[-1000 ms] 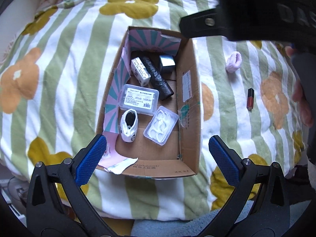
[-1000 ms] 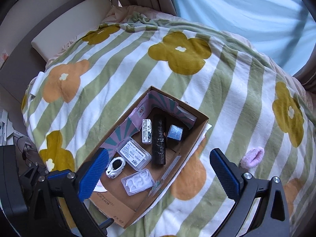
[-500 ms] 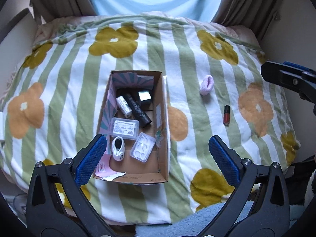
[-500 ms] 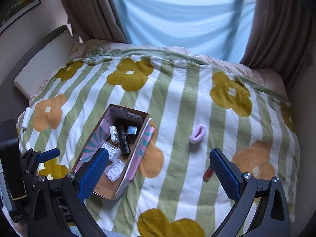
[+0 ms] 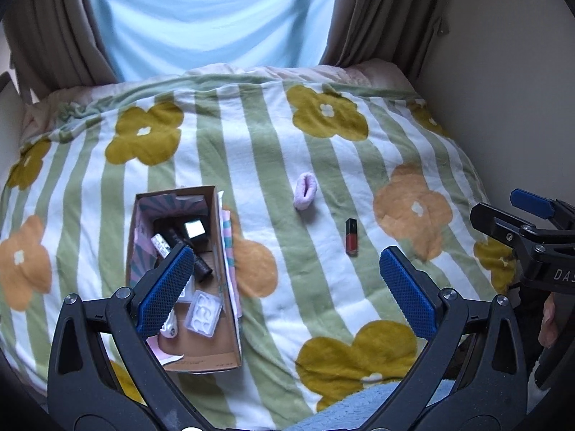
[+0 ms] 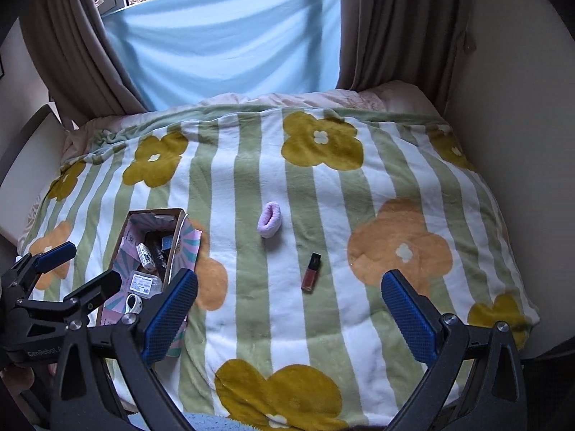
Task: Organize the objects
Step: 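Withdraw both tools from the box toward the hair tie and lipstick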
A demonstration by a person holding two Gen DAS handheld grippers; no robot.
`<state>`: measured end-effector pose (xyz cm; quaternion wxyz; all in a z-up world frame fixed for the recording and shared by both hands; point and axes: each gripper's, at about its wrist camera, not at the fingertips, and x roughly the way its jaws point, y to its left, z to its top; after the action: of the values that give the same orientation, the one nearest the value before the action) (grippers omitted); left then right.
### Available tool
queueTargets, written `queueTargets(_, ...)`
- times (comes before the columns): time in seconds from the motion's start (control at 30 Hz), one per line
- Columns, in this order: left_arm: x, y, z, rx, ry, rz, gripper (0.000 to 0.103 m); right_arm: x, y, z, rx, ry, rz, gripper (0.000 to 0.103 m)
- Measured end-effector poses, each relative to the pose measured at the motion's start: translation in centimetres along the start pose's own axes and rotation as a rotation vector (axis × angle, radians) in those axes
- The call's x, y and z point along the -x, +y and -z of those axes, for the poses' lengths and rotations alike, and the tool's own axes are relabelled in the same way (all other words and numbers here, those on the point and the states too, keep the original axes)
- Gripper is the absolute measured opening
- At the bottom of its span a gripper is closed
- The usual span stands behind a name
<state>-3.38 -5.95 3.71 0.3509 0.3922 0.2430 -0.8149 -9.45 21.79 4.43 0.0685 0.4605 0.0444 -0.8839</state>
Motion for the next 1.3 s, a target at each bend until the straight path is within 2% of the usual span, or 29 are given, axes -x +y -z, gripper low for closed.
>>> queueTargets(0.33, -1.1, -2.3, -2.1, -0.062, -0.036, 0.010, 0.103, -0.4, -2.0, -0.3, -0.041, 0.000, 0.006, 0.102)
queueTargets(0.63, -5.6, -3.0, -5.4, -0.176, 0.010, 0.041, 0.103, -3.2, -2.8, -1.3, -0.070, 0.024, 0.022, 0.102)
queueTargets(1.0, -17.3, -3.9, -9.0, -0.404, 0.113, 0.088, 0.103, -11.8, -3.5, -0.8, -0.122, 0.104, 0.036, 0.102)
queueTargets(1.3, -28.9, -5.7, -8.4, -0.743, 0.198, 0.110, 0.103, -20.4, -4.1, 0.8, -0.194, 0.155, 0.045, 0.100)
